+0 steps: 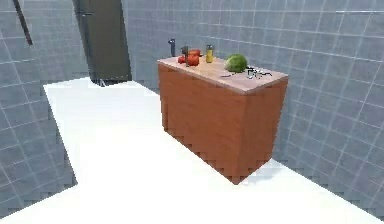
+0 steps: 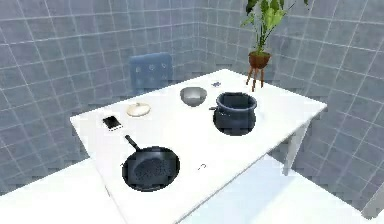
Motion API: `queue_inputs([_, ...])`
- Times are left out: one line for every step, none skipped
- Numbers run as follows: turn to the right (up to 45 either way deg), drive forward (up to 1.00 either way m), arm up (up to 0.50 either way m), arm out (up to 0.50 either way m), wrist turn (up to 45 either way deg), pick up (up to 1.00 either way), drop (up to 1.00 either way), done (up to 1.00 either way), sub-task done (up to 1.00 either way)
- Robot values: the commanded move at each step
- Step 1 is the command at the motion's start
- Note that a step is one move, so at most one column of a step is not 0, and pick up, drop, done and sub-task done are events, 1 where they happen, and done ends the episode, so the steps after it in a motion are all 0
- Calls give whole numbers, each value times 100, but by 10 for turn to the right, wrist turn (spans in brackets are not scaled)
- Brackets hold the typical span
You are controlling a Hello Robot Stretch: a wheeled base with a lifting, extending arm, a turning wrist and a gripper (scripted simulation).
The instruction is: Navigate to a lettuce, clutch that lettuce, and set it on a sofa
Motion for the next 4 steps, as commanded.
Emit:
queue_inputs([0,100,0,0,0,0,0,0,0])
queue_inputs([210,0,0,0,0,0,0,0,0])
queue_inputs([0,10,0,0,0,0,0,0,0])
queue_inputs([-450,0,0,0,0,0,0,0,0])
